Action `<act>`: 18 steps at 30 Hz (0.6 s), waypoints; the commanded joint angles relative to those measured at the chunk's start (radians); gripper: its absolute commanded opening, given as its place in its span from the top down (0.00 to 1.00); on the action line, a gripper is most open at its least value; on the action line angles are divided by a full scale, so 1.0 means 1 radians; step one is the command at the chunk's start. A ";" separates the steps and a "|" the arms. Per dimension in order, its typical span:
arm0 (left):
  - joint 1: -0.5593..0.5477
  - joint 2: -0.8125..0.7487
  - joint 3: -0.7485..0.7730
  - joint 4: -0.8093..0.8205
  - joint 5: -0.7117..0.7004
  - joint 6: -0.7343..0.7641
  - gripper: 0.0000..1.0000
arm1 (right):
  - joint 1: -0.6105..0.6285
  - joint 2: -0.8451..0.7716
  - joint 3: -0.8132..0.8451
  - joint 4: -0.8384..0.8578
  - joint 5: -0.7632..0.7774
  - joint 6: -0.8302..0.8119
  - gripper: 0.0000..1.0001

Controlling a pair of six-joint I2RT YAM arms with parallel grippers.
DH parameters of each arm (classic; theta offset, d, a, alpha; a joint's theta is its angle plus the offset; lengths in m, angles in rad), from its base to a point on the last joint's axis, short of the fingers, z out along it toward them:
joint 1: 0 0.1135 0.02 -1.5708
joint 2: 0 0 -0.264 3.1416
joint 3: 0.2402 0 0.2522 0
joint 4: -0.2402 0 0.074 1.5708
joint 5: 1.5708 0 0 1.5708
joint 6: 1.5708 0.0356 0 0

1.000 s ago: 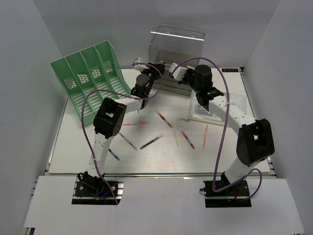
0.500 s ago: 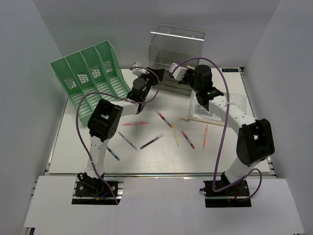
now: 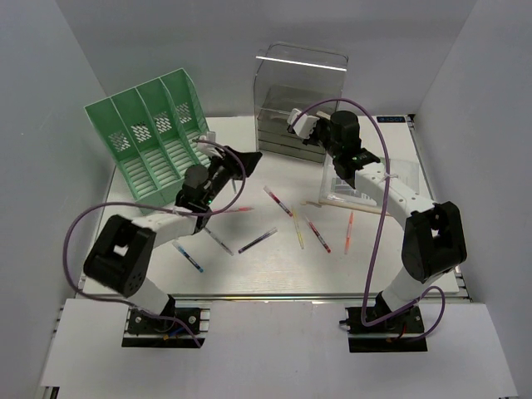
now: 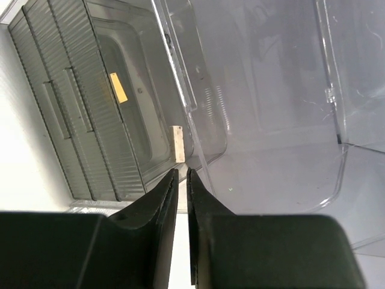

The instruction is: Organize the desk

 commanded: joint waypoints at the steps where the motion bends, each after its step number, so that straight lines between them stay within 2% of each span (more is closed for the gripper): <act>1: 0.029 -0.165 -0.043 -0.152 0.132 0.099 0.44 | -0.006 0.002 0.007 0.041 0.008 0.028 0.83; 3: 0.042 -0.211 -0.083 -0.225 0.178 0.099 0.40 | -0.006 0.007 -0.003 0.038 0.010 0.036 0.83; 4: 0.052 -0.233 -0.094 -0.248 0.189 0.085 0.34 | -0.006 0.015 -0.004 0.038 0.011 0.036 0.82; 8: 0.073 -0.283 -0.096 -0.390 0.261 0.093 0.31 | -0.004 0.033 -0.015 0.026 0.014 0.046 0.81; 13: 0.083 -0.276 -0.096 -0.418 0.276 0.070 0.26 | -0.003 0.044 -0.042 0.010 0.011 0.054 0.75; 18: 0.092 -0.219 -0.056 -0.427 0.250 0.003 0.26 | -0.004 0.015 -0.093 -0.006 -0.013 0.065 0.70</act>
